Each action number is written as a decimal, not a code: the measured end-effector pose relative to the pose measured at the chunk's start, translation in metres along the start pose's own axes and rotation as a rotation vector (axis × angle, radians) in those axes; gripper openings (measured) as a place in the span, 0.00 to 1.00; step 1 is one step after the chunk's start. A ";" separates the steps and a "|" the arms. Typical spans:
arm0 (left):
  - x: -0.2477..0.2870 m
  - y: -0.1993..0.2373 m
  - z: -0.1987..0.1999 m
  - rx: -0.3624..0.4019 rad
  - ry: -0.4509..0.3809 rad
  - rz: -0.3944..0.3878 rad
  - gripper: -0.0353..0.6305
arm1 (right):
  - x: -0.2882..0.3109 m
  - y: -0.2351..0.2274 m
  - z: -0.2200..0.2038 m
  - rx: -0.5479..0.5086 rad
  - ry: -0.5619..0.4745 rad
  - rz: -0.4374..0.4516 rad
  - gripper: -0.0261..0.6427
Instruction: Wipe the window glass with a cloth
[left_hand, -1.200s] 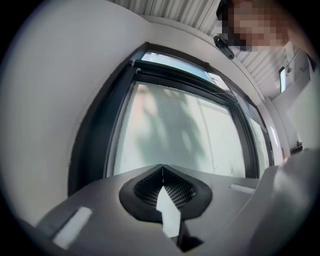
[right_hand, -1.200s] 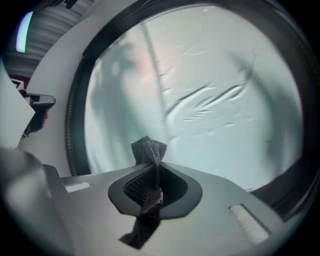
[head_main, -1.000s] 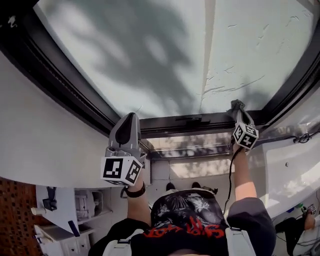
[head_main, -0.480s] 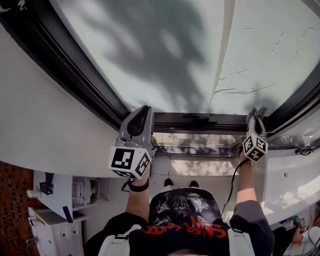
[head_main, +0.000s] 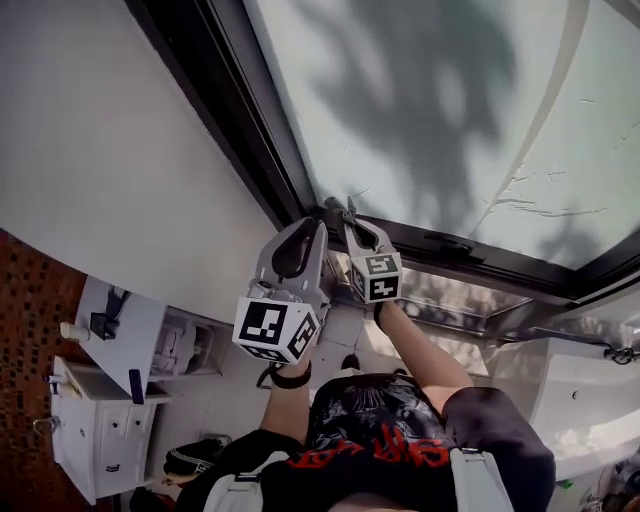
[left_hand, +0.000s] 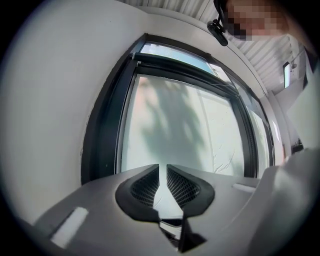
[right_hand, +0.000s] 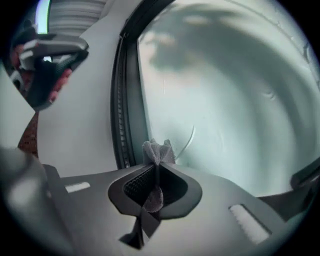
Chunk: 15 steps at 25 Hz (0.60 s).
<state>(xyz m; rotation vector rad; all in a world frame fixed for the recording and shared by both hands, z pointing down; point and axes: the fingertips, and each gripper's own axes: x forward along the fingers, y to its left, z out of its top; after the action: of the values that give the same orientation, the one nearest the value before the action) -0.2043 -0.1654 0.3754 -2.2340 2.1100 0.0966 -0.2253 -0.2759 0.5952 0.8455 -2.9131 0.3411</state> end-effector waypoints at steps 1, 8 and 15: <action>-0.003 0.003 0.001 0.000 0.002 0.007 0.11 | 0.011 -0.004 -0.003 -0.011 0.026 -0.020 0.08; 0.019 -0.012 -0.010 -0.014 0.040 -0.052 0.11 | -0.075 -0.083 -0.023 -0.063 0.076 -0.196 0.08; 0.071 -0.110 -0.029 -0.038 0.080 -0.283 0.11 | -0.245 -0.249 -0.009 0.004 -0.078 -0.586 0.08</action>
<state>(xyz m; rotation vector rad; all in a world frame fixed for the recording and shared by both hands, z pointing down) -0.0901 -0.2321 0.3987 -2.5717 1.8152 0.0329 0.1157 -0.3516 0.6153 1.6700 -2.5581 0.2615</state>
